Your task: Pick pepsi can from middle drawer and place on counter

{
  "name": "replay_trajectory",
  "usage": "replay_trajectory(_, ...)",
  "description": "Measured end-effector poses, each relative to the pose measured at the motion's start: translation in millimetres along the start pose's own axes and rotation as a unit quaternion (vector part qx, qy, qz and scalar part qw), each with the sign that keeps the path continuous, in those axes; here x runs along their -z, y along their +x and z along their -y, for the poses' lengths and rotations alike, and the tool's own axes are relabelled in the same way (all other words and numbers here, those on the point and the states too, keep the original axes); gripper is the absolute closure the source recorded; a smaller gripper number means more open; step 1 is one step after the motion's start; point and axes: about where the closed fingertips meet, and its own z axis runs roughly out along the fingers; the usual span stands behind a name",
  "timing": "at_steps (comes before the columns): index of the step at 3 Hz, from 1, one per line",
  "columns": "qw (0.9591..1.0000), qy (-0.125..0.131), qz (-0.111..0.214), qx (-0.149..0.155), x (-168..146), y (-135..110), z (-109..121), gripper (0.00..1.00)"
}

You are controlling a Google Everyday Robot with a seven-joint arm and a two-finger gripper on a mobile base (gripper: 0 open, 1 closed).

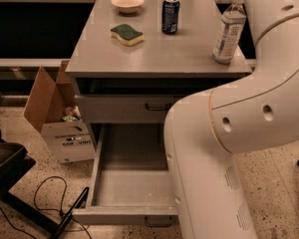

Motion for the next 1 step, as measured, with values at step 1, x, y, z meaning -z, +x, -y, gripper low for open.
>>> replay_trajectory(1,0.9985,0.032,-0.011,-0.042,22.7,-0.4,39.9,0.00)
